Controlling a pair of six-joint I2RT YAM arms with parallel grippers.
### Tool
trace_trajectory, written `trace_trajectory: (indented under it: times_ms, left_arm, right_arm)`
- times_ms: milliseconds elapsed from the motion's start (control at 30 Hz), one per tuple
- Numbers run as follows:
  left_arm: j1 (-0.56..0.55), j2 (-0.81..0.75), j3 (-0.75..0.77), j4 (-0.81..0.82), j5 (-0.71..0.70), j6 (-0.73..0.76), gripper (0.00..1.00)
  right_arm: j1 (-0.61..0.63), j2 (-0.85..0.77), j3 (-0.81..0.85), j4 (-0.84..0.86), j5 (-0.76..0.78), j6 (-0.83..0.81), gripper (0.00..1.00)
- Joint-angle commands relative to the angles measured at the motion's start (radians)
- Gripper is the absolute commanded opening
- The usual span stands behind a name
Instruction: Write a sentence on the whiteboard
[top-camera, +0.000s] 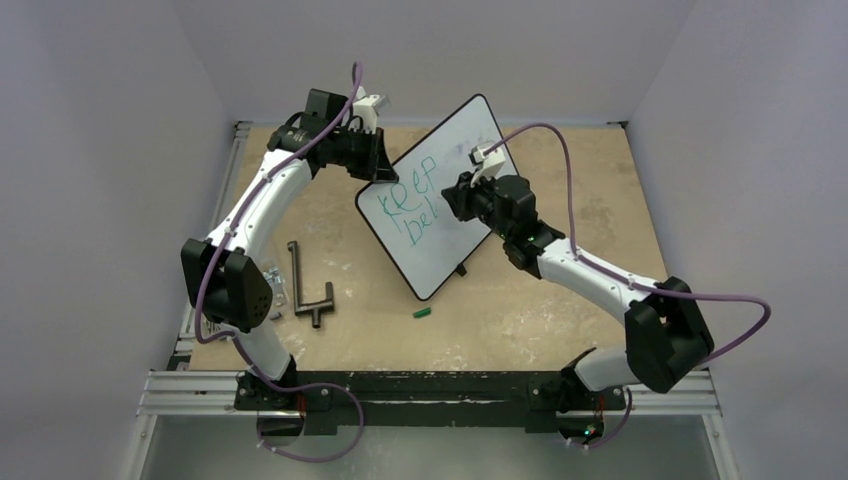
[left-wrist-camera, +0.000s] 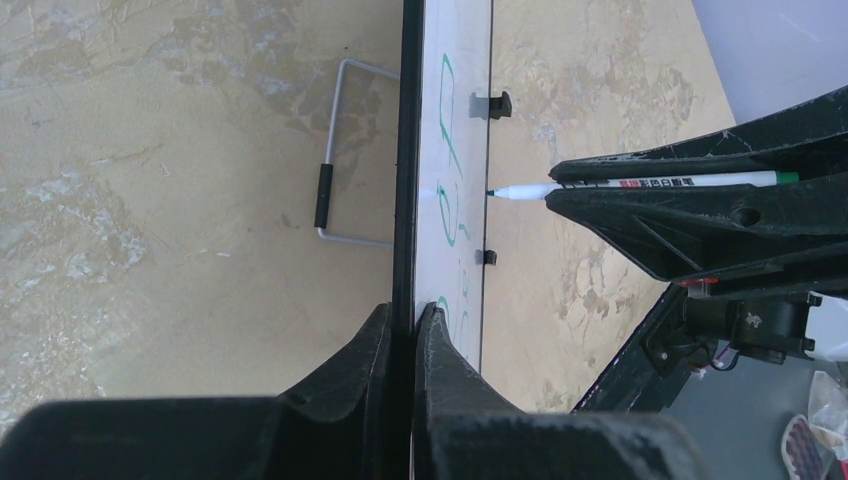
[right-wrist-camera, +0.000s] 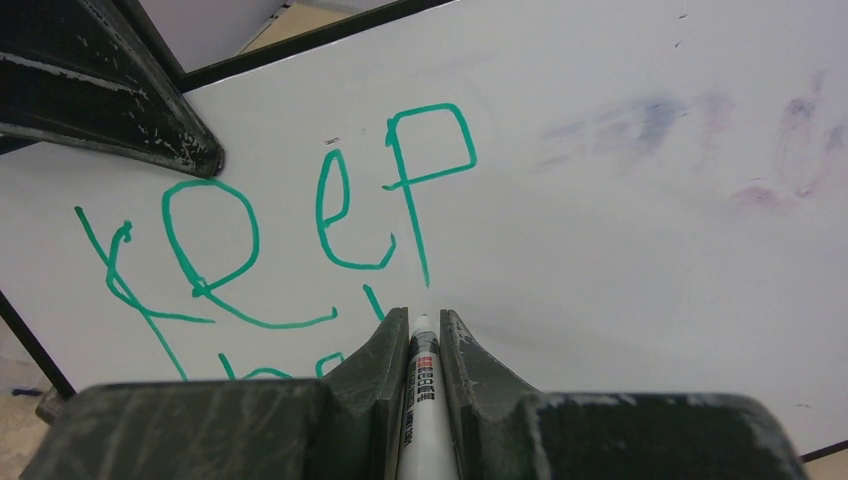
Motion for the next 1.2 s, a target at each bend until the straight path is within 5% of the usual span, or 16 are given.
trace_trajectory:
  times_ms: [0, 1167]
  left_arm:
    - [0.019, -0.022, -0.011, -0.054, -0.272, 0.092, 0.00]
    - [0.019, -0.025, -0.008, -0.059, -0.265, 0.091, 0.00]
  right_arm:
    - [-0.013, 0.017, 0.056, 0.034, 0.011, 0.011, 0.00]
    - [-0.020, -0.036, -0.040, 0.010, -0.021, 0.035, 0.00]
